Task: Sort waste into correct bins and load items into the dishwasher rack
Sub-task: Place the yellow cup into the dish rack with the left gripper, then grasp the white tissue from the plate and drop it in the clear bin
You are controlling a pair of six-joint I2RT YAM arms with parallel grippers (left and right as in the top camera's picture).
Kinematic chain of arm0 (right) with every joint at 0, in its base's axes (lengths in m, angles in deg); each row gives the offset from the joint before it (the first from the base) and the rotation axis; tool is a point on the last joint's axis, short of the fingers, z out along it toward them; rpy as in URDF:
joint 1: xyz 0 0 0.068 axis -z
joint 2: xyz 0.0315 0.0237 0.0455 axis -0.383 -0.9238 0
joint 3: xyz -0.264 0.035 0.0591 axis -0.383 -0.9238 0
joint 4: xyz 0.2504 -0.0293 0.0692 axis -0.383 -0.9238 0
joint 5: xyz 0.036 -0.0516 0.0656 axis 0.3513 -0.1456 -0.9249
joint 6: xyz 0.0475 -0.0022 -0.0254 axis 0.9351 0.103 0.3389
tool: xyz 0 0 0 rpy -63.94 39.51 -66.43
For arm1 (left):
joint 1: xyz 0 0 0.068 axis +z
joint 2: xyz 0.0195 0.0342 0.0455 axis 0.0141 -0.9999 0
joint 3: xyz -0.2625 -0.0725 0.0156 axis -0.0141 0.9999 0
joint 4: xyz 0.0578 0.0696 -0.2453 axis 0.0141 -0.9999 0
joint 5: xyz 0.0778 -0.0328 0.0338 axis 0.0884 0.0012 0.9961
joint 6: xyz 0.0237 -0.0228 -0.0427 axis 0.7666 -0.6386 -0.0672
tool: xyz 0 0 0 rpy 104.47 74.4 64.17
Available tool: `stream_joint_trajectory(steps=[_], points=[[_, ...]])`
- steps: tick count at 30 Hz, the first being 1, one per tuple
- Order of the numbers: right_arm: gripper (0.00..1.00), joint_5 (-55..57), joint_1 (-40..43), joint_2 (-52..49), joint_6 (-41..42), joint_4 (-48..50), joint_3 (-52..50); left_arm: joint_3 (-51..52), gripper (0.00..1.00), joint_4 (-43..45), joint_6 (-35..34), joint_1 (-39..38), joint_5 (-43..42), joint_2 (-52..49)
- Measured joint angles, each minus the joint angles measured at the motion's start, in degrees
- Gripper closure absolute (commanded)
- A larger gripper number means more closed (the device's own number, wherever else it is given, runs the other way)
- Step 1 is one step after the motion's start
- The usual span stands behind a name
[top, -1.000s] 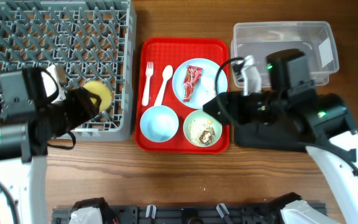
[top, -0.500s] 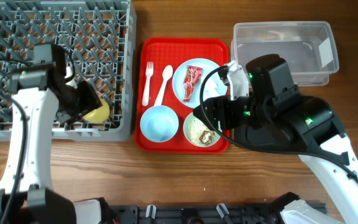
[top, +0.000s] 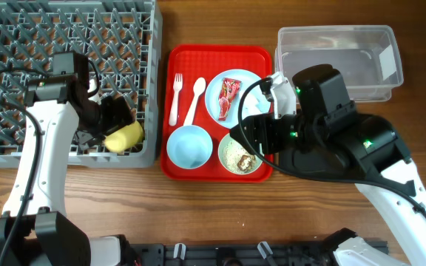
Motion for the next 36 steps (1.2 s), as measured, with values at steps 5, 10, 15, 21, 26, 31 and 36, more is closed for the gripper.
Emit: stream_joint_trajectory(steps=[5, 10, 15, 21, 26, 31, 36], points=[[0.27, 0.0, 0.0, 0.0, 0.17, 0.0, 0.0, 0.0, 0.11, -0.09, 0.02, 0.0, -2.03, 0.0], [0.27, 0.02, 0.0, 0.0, 0.15, 0.09, 0.0, -3.61, 0.12, -5.31, 0.02, 0.0, -2.62, 0.02], [0.33, 1.2, 0.0, 0.0, 0.15, 0.5, 0.0, -13.73, 0.11, -10.25, 0.07, 0.0, -2.97, 1.05], [0.35, 4.13, -1.57, -1.46, 1.14, -0.61, 0.0, -19.85, 0.09, -9.9, 0.9, 0.0, -4.87, 10.67], [0.4, 10.03, -3.78, -7.8, 4.37, 0.09, 0.0, -20.31, 0.0, -9.18, 1.4, 0.0, -5.38, 20.55], [0.43, 17.64, -3.58, -15.54, 5.11, 6.29, 0.0, -20.46, 0.0, -9.92, 1.4, 0.0, -5.6, 26.56], [0.48, 25.75, -1.6, -25.42, 1.97, 16.17, 0.0, -20.46, 0.0, -10.25, 1.51, 0.0, -5.6, 29.57]])
